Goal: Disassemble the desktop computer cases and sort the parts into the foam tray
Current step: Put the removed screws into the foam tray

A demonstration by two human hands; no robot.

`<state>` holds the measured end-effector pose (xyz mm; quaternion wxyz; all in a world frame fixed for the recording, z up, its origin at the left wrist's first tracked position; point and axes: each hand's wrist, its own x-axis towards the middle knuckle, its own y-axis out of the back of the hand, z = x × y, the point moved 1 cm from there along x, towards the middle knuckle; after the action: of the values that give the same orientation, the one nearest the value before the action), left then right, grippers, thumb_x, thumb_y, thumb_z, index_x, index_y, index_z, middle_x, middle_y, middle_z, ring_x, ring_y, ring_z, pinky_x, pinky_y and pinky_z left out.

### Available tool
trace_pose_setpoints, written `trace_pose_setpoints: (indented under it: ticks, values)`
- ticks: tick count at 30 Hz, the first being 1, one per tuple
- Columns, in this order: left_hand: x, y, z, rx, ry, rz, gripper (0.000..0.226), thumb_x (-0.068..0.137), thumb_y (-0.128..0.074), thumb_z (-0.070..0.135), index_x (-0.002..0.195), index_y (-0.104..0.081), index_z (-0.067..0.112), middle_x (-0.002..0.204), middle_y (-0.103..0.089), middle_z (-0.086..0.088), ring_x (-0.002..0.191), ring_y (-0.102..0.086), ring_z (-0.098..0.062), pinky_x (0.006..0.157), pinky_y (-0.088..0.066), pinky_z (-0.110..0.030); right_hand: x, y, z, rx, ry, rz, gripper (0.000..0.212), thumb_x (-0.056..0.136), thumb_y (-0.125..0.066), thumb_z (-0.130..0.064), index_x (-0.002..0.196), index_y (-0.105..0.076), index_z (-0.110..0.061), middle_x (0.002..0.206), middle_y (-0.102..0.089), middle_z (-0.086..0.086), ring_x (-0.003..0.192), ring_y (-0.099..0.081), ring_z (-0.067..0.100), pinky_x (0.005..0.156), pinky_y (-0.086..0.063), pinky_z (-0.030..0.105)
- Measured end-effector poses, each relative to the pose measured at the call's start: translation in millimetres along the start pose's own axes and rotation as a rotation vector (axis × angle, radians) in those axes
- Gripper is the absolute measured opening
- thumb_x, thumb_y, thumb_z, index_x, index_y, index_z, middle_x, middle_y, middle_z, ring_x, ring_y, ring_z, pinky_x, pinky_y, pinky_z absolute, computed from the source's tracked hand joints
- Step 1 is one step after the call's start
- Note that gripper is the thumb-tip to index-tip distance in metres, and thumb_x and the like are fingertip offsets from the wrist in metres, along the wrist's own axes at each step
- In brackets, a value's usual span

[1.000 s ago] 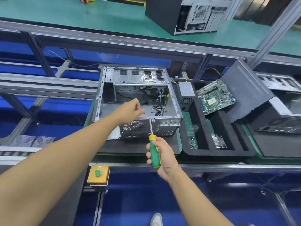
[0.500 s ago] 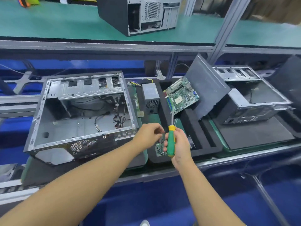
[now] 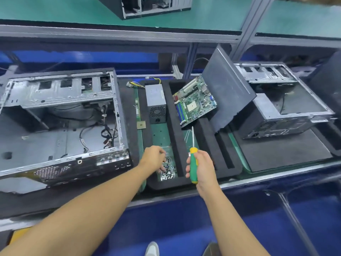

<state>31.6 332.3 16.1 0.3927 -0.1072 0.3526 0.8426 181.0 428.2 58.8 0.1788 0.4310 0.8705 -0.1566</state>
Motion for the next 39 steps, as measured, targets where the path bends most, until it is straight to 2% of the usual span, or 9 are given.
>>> trace_pose_setpoints:
  ticks: [3, 10, 13, 16, 20, 24, 28, 32, 39]
  values:
    - [-26.3, 17.0, 27.9, 0.08, -0.161, -0.059, 0.018, 0.101, -0.046, 0.019, 0.101, -0.064, 0.017, 0.065, -0.073, -0.003, 0.041, -0.061, -0.013, 0.04, -0.043, -0.017, 5.5, -24.9, -7.7, 0.061, 0.018, -0.045, 0.015, 0.102, -0.046, -0.018, 0.114, -0.054, -0.012, 0.072, -0.06, 0.004, 0.051, -0.051, 0.015, 0.041, -0.041, 0.028]
    - [-85.2, 97.7, 50.5, -0.091, -0.183, 0.016, 0.019, 0.095, -0.05, 0.016, 0.112, -0.056, 0.025, 0.076, -0.065, 0.01, 0.06, -0.061, -0.004, 0.056, -0.05, -0.024, 4.8, -113.0, -54.5, 0.18, 0.145, -0.343, 0.017, 0.103, -0.043, -0.016, 0.103, -0.06, -0.014, 0.069, -0.055, 0.004, 0.047, -0.045, 0.015, 0.042, -0.036, 0.024]
    - [-97.3, 163.0, 37.2, -0.076, -0.225, 0.057, 0.02, 0.092, -0.051, 0.012, 0.096, -0.058, 0.031, 0.075, -0.069, 0.007, 0.055, -0.062, -0.005, 0.05, -0.048, -0.02, -1.7, -156.0, -75.2, 0.069, 0.2, -0.529, 0.02, 0.099, -0.047, -0.023, 0.108, -0.061, -0.014, 0.07, -0.056, 0.002, 0.05, -0.048, 0.016, 0.048, -0.041, 0.027]
    - [-95.4, 237.7, 0.0, 0.169, -0.192, 0.083, 0.022, 0.091, -0.051, 0.014, 0.088, -0.062, 0.033, 0.081, -0.071, 0.011, 0.063, -0.066, -0.005, 0.054, -0.049, -0.023, -6.0, -205.8, -83.2, -0.158, 0.194, -0.661, 0.02, 0.089, -0.052, -0.028, 0.106, -0.055, -0.018, 0.073, -0.059, 0.001, 0.055, -0.054, 0.019, 0.055, -0.049, 0.034]
    - [-71.4, 309.7, -78.5, 0.5, 0.114, -0.172, 0.019, 0.097, -0.053, 0.024, 0.111, -0.063, 0.017, 0.095, -0.069, 0.002, 0.081, -0.073, -0.017, 0.056, -0.054, -0.025, 0.2, -265.7, -72.9, -0.461, 0.084, -0.745, 0.022, 0.082, -0.053, -0.019, 0.103, -0.048, -0.02, 0.075, -0.062, 0.007, 0.06, -0.06, 0.023, 0.061, -0.052, 0.04]
    - [-42.3, 329.4, -126.2, 0.431, 0.35, -0.513, 0.043, 0.095, -0.064, 0.045, 0.119, -0.059, 0.01, 0.105, -0.067, -0.001, 0.087, -0.073, -0.024, 0.077, -0.062, -0.037, 17.8, -309.5, -51.7, -0.802, 0.068, -0.711, 0.018, 0.08, -0.052, -0.022, 0.097, -0.046, -0.024, 0.064, -0.061, 0.007, 0.056, -0.058, 0.023, 0.06, -0.047, 0.04]
    - [-24.8, 318.8, -141.7, 0.4, 0.383, -0.765, 0.062, 0.085, -0.074, 0.051, 0.126, -0.061, 0.007, 0.11, -0.069, -0.003, 0.099, -0.07, -0.028, 0.091, -0.059, -0.042, 32.9, -337.2, -31.8, -1.043, 0.09, -0.799, 0.019, 0.083, -0.065, -0.026, 0.083, -0.046, -0.021, 0.06, -0.055, 0.0, 0.051, -0.058, 0.019, 0.05, -0.047, 0.03]
    - [-15.1, 296.8, -149.1, 0.459, 0.35, -0.847, 0.058, 0.091, -0.071, 0.039, 0.135, -0.053, 0.006, 0.131, -0.062, -0.018, 0.102, -0.064, -0.026, 0.093, -0.056, -0.043, 41.4, -346.5, -12.8, -1.283, 0.043, -0.964, 0.026, 0.084, -0.071, -0.03, 0.079, -0.047, -0.021, 0.067, -0.056, 0.001, 0.055, -0.058, 0.017, 0.056, -0.047, 0.032]
    - [-7.8, 288.0, -152.9, 0.553, 0.275, -0.826, 0.071, 0.081, -0.071, 0.063, 0.132, -0.054, 0.017, 0.112, -0.071, -0.006, 0.085, -0.07, -0.02, 0.082, -0.058, -0.036, 59.9, -348.6, -6.7, -1.504, -0.272, -1.217, 0.043, 0.072, -0.083, -0.054, 0.084, -0.05, -0.029, 0.068, -0.062, 0.0, 0.051, -0.054, 0.017, 0.051, -0.044, 0.022]
